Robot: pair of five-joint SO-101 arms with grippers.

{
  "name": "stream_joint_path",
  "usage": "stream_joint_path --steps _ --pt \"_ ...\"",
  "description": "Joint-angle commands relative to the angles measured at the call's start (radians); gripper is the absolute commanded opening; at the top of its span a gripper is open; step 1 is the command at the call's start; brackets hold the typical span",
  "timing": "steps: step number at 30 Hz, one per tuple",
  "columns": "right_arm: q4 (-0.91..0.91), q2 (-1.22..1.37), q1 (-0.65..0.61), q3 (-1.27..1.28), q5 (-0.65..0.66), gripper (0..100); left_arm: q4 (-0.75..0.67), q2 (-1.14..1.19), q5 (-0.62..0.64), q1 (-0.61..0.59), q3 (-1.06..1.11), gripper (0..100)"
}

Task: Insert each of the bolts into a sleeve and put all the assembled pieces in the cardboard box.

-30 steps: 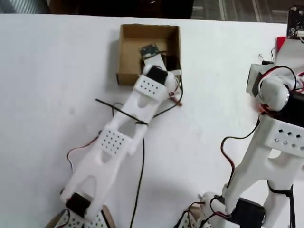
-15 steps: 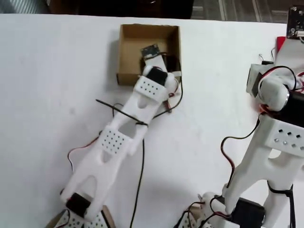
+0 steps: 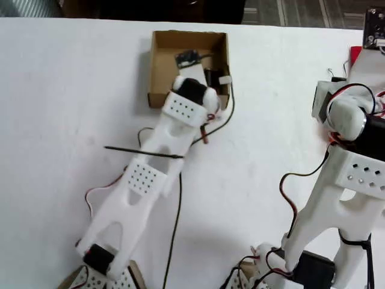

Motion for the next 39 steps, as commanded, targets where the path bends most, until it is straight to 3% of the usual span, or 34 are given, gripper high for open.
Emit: stream_joint_path --steps 1,10,15,19,26,32,39 --pt "-0.019 -0.036 0.012 -0.043 0.002 2.3 0.021 -0.066 -0.163 -0.031 -0.05 3" --pt "-0.019 -0.038 0.012 -0.043 0.003 2.3 0.021 -0.313 -0.509 -0.058 -0.05 3" --pt "-0.019 -0.038 0.008 -0.043 0.003 2.3 0.021 -0.505 -0.603 -0.115 -0.05 3" --pt "-0.027 -0.038 0.007 -0.044 0.003 2.3 0.021 -0.66 -0.661 -0.201 -0.05 3" --pt "-0.033 -0.038 0.005 -0.044 0.003 2.3 0.021 -0.887 -0.941 -0.427 0.008 3" --pt "-0.033 -0.038 0.005 -0.044 0.003 2.3 0.021 -1.24 -0.947 -0.486 0.435 3" --pt "-0.033 -0.033 0.005 -0.044 0.003 2.3 -0.061 -1.639 -0.947 -0.531 1.36 3"
